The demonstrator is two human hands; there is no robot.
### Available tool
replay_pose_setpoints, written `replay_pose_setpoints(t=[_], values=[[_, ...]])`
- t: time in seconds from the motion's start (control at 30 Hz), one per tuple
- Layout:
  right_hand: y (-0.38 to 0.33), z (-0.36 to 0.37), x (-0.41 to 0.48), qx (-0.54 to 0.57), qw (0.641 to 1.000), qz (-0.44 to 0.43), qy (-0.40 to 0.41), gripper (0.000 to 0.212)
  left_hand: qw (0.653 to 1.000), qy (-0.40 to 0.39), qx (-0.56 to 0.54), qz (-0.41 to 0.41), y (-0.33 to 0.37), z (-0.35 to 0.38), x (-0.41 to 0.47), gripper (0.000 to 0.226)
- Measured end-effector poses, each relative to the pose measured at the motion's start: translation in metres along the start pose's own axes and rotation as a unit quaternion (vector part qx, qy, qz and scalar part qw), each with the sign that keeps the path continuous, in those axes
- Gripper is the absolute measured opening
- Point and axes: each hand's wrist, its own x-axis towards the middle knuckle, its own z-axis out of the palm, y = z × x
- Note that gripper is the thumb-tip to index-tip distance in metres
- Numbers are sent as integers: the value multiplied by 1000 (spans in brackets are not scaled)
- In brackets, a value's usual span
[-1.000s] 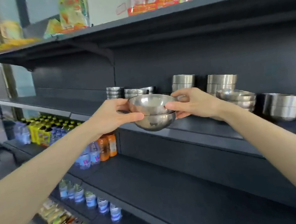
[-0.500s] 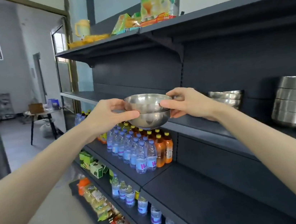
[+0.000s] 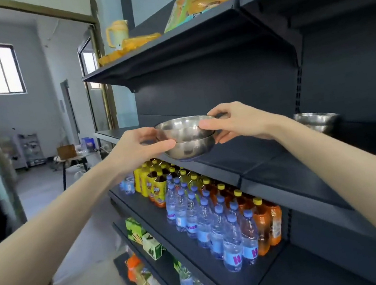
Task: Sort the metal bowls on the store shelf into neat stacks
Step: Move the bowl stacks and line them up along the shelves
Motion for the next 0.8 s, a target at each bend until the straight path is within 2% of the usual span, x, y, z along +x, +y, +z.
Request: replay_pose_setpoints(t=[0.3,0.5,0.8], values=[[19,47,139,-6,999,16,27,49,996,13,-87,9,-110,-44,108,22],[25,93,244,-8,997,57,56,54,990,-17,-137,8,-197,-98,194,32],[28,147,379,-16,990,97,105,49,987,-72,-145,24,-300,-169,318,42]])
